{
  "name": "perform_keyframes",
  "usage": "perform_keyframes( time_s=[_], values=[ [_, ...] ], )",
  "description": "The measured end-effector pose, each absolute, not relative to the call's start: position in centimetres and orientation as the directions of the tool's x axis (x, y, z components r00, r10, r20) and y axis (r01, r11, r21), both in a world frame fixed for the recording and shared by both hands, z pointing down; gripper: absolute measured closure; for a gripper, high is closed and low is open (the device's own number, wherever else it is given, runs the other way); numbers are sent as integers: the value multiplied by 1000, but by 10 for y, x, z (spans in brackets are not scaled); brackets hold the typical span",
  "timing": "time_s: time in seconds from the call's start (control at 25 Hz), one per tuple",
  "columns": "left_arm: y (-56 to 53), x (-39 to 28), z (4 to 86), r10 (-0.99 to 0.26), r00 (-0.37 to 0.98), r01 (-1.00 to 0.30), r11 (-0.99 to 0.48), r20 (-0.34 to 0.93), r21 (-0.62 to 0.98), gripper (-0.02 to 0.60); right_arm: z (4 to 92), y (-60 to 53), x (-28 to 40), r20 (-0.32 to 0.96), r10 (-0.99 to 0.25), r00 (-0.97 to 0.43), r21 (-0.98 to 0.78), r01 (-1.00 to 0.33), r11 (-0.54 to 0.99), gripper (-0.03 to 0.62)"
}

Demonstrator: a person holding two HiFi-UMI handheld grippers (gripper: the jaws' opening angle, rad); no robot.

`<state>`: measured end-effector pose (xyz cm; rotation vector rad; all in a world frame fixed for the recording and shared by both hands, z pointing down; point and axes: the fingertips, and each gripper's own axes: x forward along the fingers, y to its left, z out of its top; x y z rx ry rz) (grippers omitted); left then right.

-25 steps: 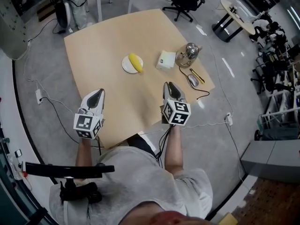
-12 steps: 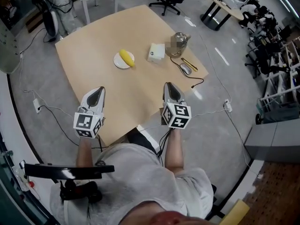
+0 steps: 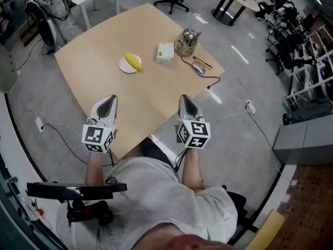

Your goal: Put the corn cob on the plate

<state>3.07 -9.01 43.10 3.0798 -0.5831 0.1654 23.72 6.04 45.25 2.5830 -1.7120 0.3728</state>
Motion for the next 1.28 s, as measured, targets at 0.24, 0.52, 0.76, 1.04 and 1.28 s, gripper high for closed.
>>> perform_keyframes(
  time_s=[0.24, 0.52, 0.76, 1.04, 1.28],
  values=[
    [-88, 34, 430, -345, 933, -345, -938, 100, -22, 561, 462, 70, 229, 215, -905, 368, -146, -904, -402, 588],
    [-85, 38, 427, -331, 939, -330, -944, 97, -28, 561, 461, 74, 230, 218, -900, 378, -140, -900, -412, 588],
    [-86, 39, 425, -334, 938, -333, -943, 95, -27, 561, 459, 72, 231, 215, -902, 375, -139, -902, -408, 588],
    [-84, 41, 425, -332, 938, -331, -943, 98, -25, 561, 460, 72, 233, 222, -901, 372, -135, -904, -406, 588],
    [-84, 41, 425, -332, 937, -332, -943, 104, -23, 561, 461, 71, 233, 228, -903, 364, -143, -905, -400, 588]
  ],
)
